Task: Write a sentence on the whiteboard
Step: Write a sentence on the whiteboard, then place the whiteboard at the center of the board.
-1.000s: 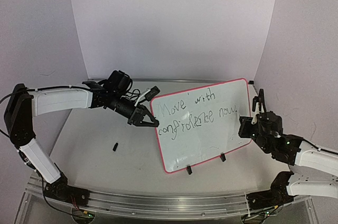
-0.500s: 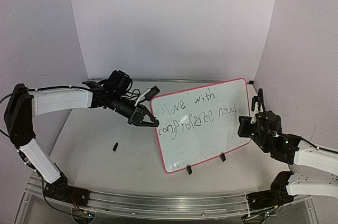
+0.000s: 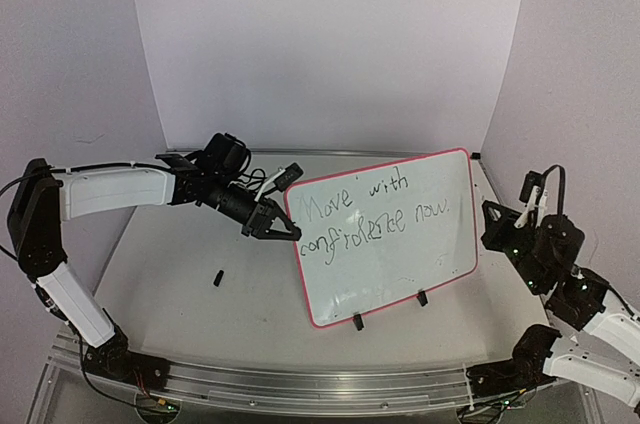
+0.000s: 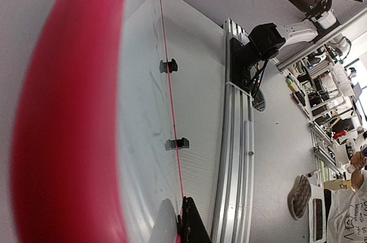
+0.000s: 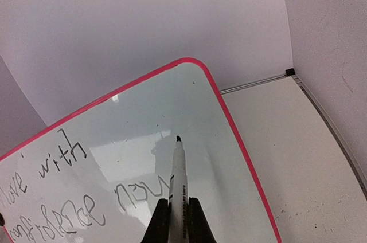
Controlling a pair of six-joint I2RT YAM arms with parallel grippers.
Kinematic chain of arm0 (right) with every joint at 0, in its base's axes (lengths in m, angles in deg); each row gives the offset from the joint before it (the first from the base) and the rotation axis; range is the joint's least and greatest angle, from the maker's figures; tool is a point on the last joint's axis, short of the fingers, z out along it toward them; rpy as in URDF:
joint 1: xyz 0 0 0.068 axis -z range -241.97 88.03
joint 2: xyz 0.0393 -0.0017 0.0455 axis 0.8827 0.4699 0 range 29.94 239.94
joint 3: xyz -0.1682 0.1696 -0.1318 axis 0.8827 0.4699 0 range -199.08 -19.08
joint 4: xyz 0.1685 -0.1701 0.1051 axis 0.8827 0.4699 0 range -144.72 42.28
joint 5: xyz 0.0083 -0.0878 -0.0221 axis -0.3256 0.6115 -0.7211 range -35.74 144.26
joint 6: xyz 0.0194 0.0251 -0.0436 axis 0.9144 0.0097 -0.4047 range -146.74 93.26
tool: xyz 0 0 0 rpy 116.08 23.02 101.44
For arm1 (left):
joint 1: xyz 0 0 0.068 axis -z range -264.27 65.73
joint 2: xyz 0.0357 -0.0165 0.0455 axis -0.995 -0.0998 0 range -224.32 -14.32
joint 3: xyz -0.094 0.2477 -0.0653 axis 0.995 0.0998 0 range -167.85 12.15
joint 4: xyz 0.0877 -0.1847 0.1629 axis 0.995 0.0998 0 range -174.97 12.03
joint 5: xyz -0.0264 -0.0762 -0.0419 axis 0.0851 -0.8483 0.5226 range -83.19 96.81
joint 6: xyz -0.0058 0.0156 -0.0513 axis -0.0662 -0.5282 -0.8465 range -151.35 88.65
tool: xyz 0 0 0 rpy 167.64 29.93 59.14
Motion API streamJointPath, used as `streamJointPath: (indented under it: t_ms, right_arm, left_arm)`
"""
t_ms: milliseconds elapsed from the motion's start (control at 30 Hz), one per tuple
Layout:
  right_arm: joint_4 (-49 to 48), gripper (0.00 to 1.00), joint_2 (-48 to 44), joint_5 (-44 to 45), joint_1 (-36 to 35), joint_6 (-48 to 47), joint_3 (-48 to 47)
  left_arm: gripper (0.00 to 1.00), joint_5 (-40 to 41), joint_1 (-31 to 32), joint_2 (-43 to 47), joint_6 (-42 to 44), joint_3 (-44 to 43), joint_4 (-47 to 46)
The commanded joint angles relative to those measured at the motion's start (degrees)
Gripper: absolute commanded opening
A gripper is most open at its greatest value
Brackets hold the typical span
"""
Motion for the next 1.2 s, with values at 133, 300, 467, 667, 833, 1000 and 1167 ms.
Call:
streamJointPath:
  t_ms: [133,300,467,667,833,1000,1167]
  right_arm:
    - [4.25,0.0,0.35,-6.96,0.22,-2.14,-5.17]
    - [4.15,0.0,1.34,-8.42,0.21,-2.16,-6.32]
    - [4.07,0.0,0.89,-8.98,0.24,-1.58,-5.7]
    - [4.08,0.0,0.7,-9.59,0.22,-2.07,-6.15]
    - [4.07,0.0,1.11,-9.58,0.25,-1.69,-6.5]
    - [4.07,0.0,0.89,-9.7,0.19,-1.89,-6.38]
    - [4.07,0.0,0.45,-9.77,0.21,-2.14,-6.2]
  left_arm:
    - [0.0,-0.14,1.83,4.16,2.63,0.43,4.33]
    - [0.0,0.33,1.81,5.58,1.76,1.12,4.19]
    - [0.0,0.59,1.83,6.36,1.23,1.16,4.44]
    - [0.07,2.15,1.83,7.9,-0.52,2.55,4.98]
    - [0.36,8.48,1.84,12.34,-5.48,5.61,1.68]
    - [0.56,14.51,1.83,16.53,-10.36,10.01,-1.87]
    - [0.6,18.62,1.83,19.81,-13.42,13.53,-3.4]
